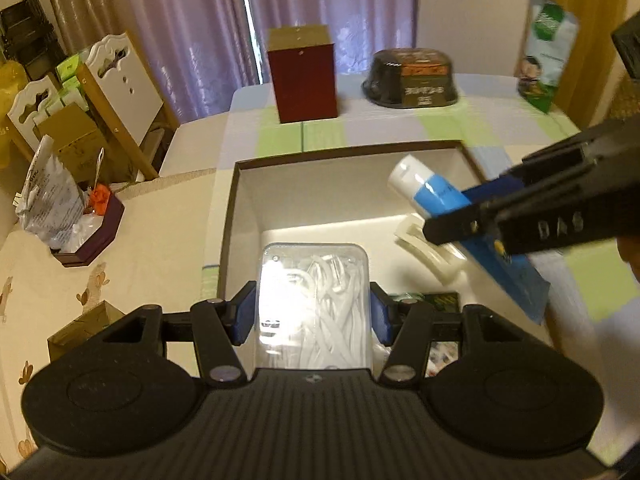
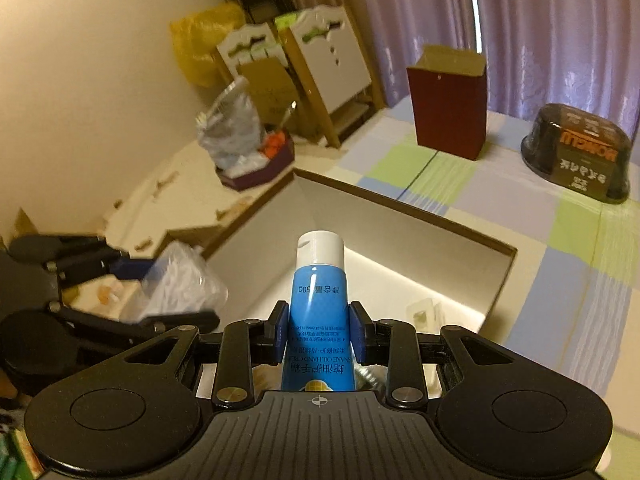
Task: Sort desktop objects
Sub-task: 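Carry the floss box and blue tube over the shoebox, then open both tools to drop the floss box and blue tube into the shoebox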
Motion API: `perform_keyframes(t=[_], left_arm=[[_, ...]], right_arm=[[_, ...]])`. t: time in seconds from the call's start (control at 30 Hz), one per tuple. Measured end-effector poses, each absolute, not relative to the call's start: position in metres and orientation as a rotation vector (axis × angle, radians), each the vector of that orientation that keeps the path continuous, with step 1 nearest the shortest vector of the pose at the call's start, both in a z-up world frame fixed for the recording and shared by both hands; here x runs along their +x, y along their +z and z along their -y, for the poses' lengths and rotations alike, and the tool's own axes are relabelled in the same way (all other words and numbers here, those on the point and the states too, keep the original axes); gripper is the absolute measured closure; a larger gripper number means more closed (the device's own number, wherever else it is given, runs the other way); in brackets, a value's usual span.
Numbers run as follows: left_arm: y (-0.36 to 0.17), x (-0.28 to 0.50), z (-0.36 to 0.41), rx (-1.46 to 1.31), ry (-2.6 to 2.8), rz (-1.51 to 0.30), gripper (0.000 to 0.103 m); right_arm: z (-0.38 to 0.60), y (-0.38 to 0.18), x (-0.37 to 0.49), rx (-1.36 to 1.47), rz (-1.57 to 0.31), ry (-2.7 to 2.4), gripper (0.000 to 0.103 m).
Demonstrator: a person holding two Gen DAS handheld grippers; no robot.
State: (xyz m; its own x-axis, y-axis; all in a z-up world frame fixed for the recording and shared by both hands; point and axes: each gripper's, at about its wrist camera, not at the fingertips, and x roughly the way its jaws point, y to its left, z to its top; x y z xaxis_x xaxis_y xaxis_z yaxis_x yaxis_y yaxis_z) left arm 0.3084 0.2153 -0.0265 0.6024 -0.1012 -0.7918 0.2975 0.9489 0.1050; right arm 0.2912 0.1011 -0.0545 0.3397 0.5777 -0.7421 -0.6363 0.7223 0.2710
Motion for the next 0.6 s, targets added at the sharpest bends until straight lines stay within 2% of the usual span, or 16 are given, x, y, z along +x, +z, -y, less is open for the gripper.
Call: perform_keyframes(t=[0.23,0.6], left_arm=[[-0.055,0.358,-0.221,0.173,-0.211,-0.968,0.051],[-0.088,0.394,-0.211,0.183,-0.178,-1.029,0.051]], right_arm=[[-0.118,-0.088,0.332,-0.170,-0.969,0.789,0.072],[-0.133,-0.125,0.364,-0.266,-1.048,0.802,0.072]])
